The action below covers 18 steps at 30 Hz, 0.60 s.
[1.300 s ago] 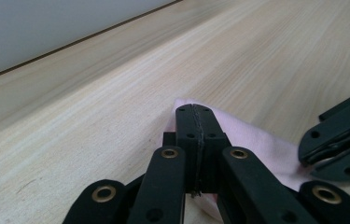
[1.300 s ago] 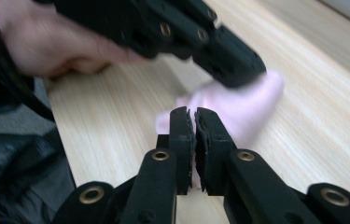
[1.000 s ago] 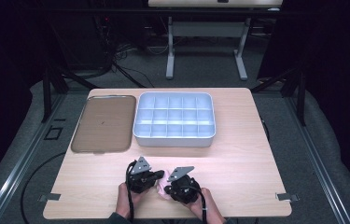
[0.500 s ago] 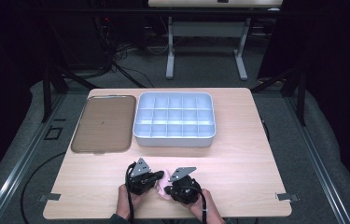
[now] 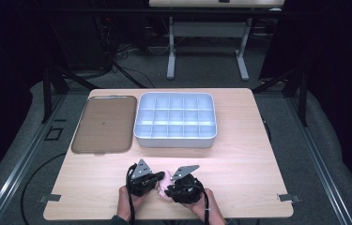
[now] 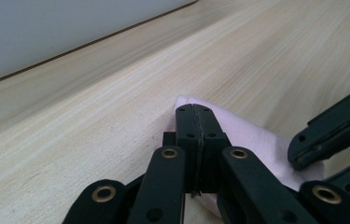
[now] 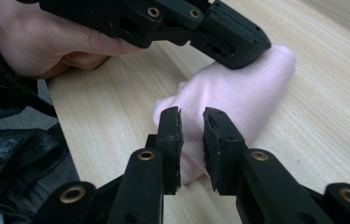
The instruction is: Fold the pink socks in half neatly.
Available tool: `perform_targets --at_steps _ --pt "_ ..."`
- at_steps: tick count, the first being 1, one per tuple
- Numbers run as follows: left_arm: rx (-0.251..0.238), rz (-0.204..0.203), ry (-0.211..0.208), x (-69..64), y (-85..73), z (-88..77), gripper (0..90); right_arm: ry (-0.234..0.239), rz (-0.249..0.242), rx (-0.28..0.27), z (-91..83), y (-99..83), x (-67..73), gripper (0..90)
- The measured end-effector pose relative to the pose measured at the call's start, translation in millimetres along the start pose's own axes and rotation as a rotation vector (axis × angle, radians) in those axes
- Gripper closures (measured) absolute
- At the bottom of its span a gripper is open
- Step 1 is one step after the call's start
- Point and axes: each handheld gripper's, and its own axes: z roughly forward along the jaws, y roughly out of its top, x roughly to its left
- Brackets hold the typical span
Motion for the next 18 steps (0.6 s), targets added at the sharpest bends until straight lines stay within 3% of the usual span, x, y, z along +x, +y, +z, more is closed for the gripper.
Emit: perform_targets --at_steps 6,9,10,13,18 --pt "-0.003 -0.01 -0.006 1.1 -0.2 -0.1 89.7 -0.012 0.016 -0.012 -7.9 -0.8 -6.3 73.9" --pt "-0.002 -0.007 -0.004 1.1 -0.2 -0.3 89.7 -0.017 0.04 -0.047 -13.6 0.6 -11.4 72.8" --pt "-0.002 -0.007 -0.003 1.1 -0.2 -0.3 89.8 0.011 0.045 -0.04 -17.7 2.5 -14.6 71.7" --pt "-0.002 -0.007 -0.003 1.1 -0.3 -0.4 89.7 -0.002 0.051 -0.057 -22.1 9.7 -17.2 68.8" --pt "-0.002 -0.014 -0.003 0.9 -0.5 -0.5 89.7 -0.012 0.054 -0.025 -14.6 19.5 -12.7 64.7"
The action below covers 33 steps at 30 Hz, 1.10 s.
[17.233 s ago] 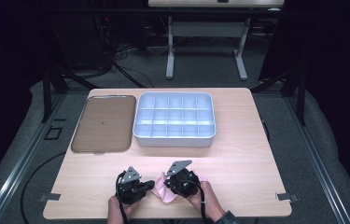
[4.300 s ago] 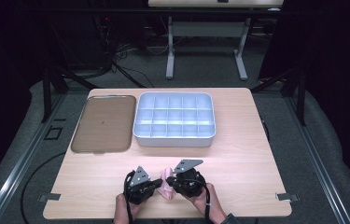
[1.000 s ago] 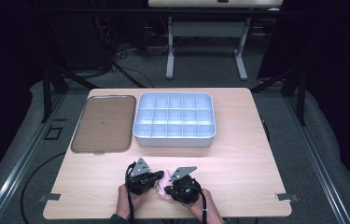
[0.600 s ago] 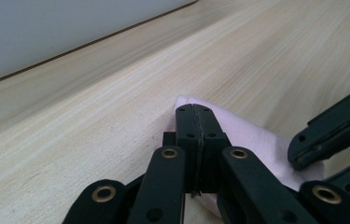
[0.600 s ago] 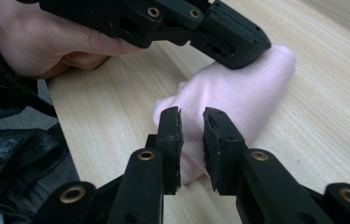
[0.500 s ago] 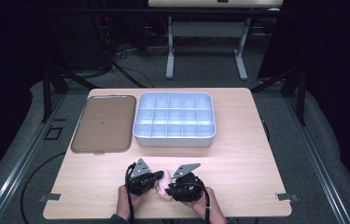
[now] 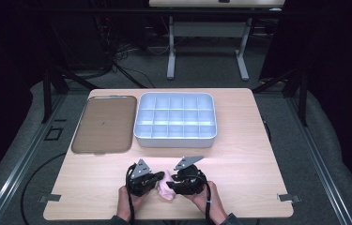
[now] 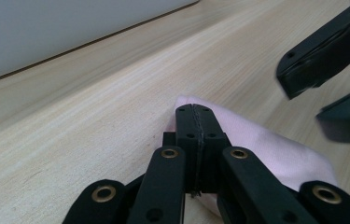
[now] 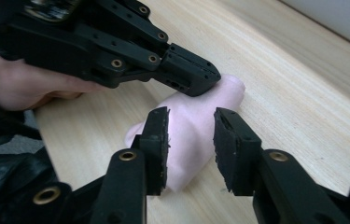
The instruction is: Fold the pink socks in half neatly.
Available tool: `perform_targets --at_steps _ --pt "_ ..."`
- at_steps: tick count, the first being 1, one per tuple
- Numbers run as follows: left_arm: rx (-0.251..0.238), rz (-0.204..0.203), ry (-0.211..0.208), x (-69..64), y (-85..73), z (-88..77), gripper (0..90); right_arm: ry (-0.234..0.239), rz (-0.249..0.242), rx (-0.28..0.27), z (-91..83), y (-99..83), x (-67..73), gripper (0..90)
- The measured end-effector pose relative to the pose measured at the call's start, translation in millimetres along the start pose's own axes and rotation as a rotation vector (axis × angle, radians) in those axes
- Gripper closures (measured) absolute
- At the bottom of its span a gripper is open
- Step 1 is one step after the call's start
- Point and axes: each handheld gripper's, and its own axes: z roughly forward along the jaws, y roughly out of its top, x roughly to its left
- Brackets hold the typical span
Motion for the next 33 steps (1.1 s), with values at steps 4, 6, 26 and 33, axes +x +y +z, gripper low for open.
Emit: perform_targets --at_steps 4,6,26,33 --pt "0.002 -0.003 -0.001 0.4 -0.1 -0.3 89.7 -0.016 0.026 0.058 17.0 3.6 -0.7 59.5" --pt "0.003 -0.004 -0.004 0.8 -0.1 -0.4 89.7 -0.017 0.044 0.085 27.0 3.8 -3.3 56.7" --pt "0.004 -0.019 -0.015 2.2 -0.5 -0.5 89.7 -0.012 0.08 0.205 41.2 12.4 -17.5 33.4" --pt "0.003 -0.027 -0.017 2.3 -0.5 -0.1 89.7 0.049 0.085 0.214 42.3 14.5 -16.7 48.2"
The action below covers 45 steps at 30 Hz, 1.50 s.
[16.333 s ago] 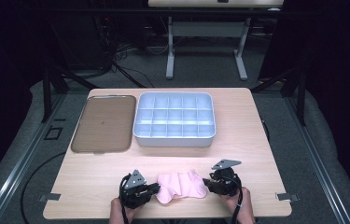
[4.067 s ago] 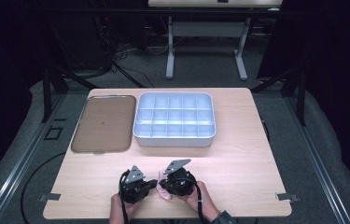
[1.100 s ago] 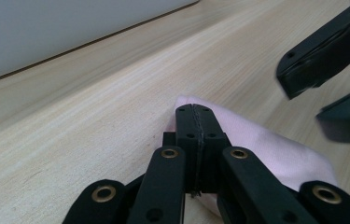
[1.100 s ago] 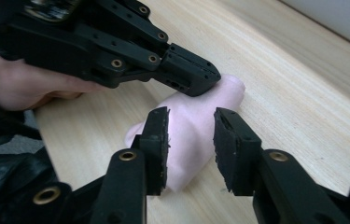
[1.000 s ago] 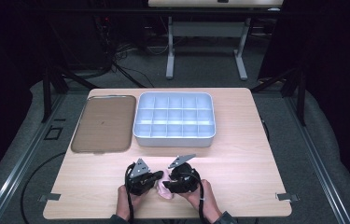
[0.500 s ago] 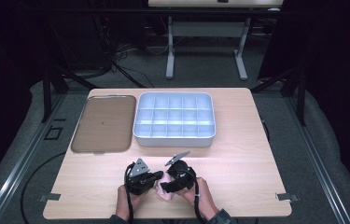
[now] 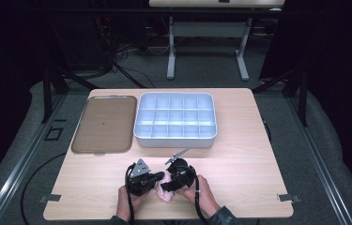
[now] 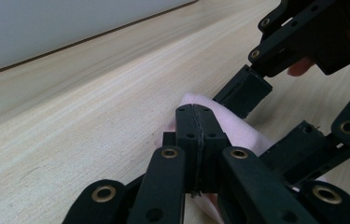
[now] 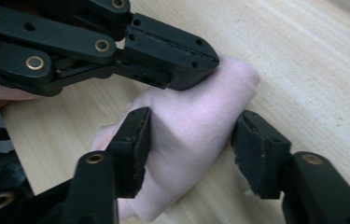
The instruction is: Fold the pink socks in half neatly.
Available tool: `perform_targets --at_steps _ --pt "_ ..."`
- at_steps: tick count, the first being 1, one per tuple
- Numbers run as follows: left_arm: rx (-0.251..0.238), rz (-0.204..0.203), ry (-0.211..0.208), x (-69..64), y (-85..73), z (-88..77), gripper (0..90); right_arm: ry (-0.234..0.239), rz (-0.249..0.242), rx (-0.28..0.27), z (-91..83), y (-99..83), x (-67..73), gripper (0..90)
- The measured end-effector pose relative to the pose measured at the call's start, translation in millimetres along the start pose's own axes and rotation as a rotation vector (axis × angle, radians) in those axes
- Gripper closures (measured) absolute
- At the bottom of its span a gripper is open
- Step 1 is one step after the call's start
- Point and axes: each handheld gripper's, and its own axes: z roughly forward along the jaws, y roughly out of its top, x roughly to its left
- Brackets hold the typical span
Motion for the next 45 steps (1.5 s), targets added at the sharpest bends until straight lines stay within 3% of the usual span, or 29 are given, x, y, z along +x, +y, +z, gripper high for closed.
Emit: perform_targets --at_steps 5,10,14,16,17,19,22,23,26,30,31,33,35,38,41,42,45 --pt "0.001 0.008 0.002 0.4 0.1 -0.3 89.6 0.04 0.013 0.019 -0.3 1.4 -3.0 56.0" --pt "0.001 0.007 0.001 0.1 0.3 -0.6 89.5 0.095 0.055 -0.01 0.3 -2.8 -9.5 64.1" --pt "-0.006 0.005 0.013 1.3 0.5 -1.7 88.1 0.13 0.06 -0.008 0.3 -3.8 -14.6 67.5" --pt "-0.015 -0.014 0.021 3.6 0.8 -3.1 75.2 0.146 0.071 -0.029 0.7 -6.3 -15.7 69.1" --pt "-0.025 -0.028 0.026 4.4 0.8 -3.6 75.2 0.146 0.071 -0.029 0.7 -6.3 -15.7 69.1" --pt "-0.041 -0.065 0.028 7.7 0.9 -6.3 64.5 0.143 0.064 -0.038 0.6 -7.2 -15.1 70.4" --pt "-0.043 -0.097 0.086 11.1 0.5 -11.7 42.0 0.125 0.042 -0.038 -0.2 -6.6 -12.5 71.0" --pt "-0.045 -0.1 0.102 13.1 -0.3 -14.6 42.0 0.125 0.042 -0.038 -0.2 -6.6 -12.5 71.0" --pt "-0.041 -0.103 0.166 18.3 -3.2 -28.8 24.0 0.119 0.04 -0.047 0.1 -7.0 -11.2 71.1" --pt "0.016 -0.098 0.25 29.3 -7.2 -45.4 10.5 0.114 0.038 -0.049 -0.4 -7.8 -10.5 71.1" --pt "0.028 -0.094 0.257 31.3 -7.9 -46.5 4.9 0.117 0.039 -0.054 -0.3 -8.5 -10.8 71.1" --pt "0.089 -0.111 0.274 38.7 -10.8 -48.1 2.0 0.122 0.044 -0.06 0.0 -8.8 -11.0 71.0" --pt "0.106 -0.102 0.291 42.3 -14.6 -49.5 0.0 0.122 0.044 -0.06 0.0 -9.1 -11.2 71.0" --pt "0.148 -0.069 0.296 43.8 -19.3 -48.0 0.0 0.12 0.042 -0.058 -0.1 -8.8 -10.9 71.0" --pt "0.184 -0.037 0.267 45.0 -23.1 -42.8 0.0 0.115 0.043 -0.058 -0.5 -9.5 -11.1 71.0" --pt "0.187 -0.012 0.272 44.2 -24.0 -41.4 0.0 0.115 0.05 -0.068 -0.2 -10.3 -10.5 71.1" --pt "0.184 -0.009 0.259 44.5 -23.4 -40.2 0.0 0.12 0.051 -0.092 0.0 -13.8 -11.6 71.2"
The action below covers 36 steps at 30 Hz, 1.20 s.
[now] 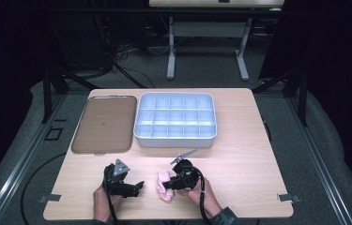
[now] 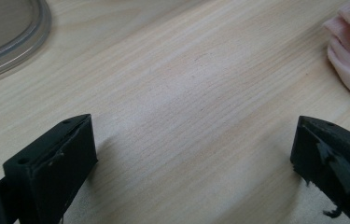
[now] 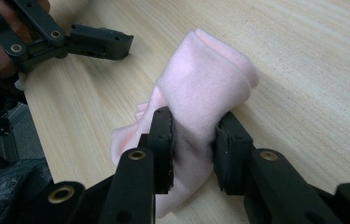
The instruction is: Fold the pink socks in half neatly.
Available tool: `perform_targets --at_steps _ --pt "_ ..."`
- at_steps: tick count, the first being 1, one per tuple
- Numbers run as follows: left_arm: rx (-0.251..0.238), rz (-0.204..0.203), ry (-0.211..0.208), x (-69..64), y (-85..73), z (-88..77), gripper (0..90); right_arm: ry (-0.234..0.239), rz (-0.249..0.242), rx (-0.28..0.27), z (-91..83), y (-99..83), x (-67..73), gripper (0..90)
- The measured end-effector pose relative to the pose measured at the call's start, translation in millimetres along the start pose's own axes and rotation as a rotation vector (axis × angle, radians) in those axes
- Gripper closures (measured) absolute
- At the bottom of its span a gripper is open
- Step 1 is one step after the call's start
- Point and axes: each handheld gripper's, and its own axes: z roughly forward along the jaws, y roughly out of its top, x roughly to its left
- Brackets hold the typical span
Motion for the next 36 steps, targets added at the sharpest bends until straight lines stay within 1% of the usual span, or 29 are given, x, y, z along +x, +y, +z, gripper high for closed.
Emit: perform_targets --at_steps 1,2,3,5,6,11,13,17,19,20,21,23,26,27,30,32,36 --pt "0.0 0.001 0.0 -0.1 0.0 0.1 0.0 0.004 -0.001 -0.008 0.3 -0.3 0.0 71.2" --pt "0.0 -0.001 0.0 -0.2 0.0 0.2 0.0 -0.004 -0.004 -0.012 0.6 -0.6 0.9 71.3" --pt "0.003 0.002 -0.007 0.3 0.4 0.1 0.0 -0.008 -0.017 -0.008 0.5 0.3 2.3 71.4" --pt "0.002 0.001 -0.005 0.0 0.5 0.4 0.0 -0.012 -0.012 -0.011 1.0 0.5 3.2 71.5" --pt "0.002 0.0 -0.005 -0.1 0.6 0.4 0.0 -0.005 -0.018 0.0 0.7 1.5 2.3 71.6" --pt "0.002 -0.002 -0.004 -0.2 0.8 0.8 0.0 0.014 -0.023 -0.004 0.1 0.7 -0.9 72.0" --pt "0.002 0.0 -0.004 -0.1 1.0 0.9 0.0 0.024 -0.026 -0.015 0.3 0.3 -1.9 72.2" --pt "0.002 -0.001 -0.002 -0.2 1.1 1.0 0.0 0.011 -0.042 -0.027 -0.5 -0.2 0.5 72.5" --pt "0.002 0.001 -0.002 -0.1 1.3 1.2 0.0 0.017 -0.037 -0.048 -1.4 -0.6 2.1 72.9" --pt "0.001 -0.002 -0.001 -0.3 1.3 1.3 0.0 0.008 -0.045 -0.051 -2.4 0.1 3.2 72.9" --pt "0.001 0.0 -0.001 -0.1 1.4 1.3 0.0 0.006 -0.05 -0.066 -2.5 0.6 4.1 72.9" --pt "0.001 0.001 0.001 -0.1 1.5 1.5 0.0 0.019 -0.056 -0.085 -5.5 1.7 4.9 73.0" --pt "-0.001 0.0 0.003 -0.2 1.5 1.7 0.0 0.016 -0.061 -0.115 -11.5 2.8 4.8 73.0" --pt "0.0 0.003 0.003 0.0 1.6 1.7 0.0 0.011 -0.062 -0.118 -13.5 3.2 4.8 73.0" --pt "0.004 0.009 0.002 0.4 2.0 1.7 0.0 -0.003 -0.052 -0.152 -22.2 3.6 5.8 73.0" --pt "0.004 0.009 0.001 0.4 2.0 1.7 0.0 -0.008 -0.057 -0.168 -27.1 3.7 5.2 73.0" --pt "0.002 0.007 0.002 0.2 2.0 1.8 0.0 -0.024 -0.063 -0.182 -35.6 4.0 3.5 72.9"
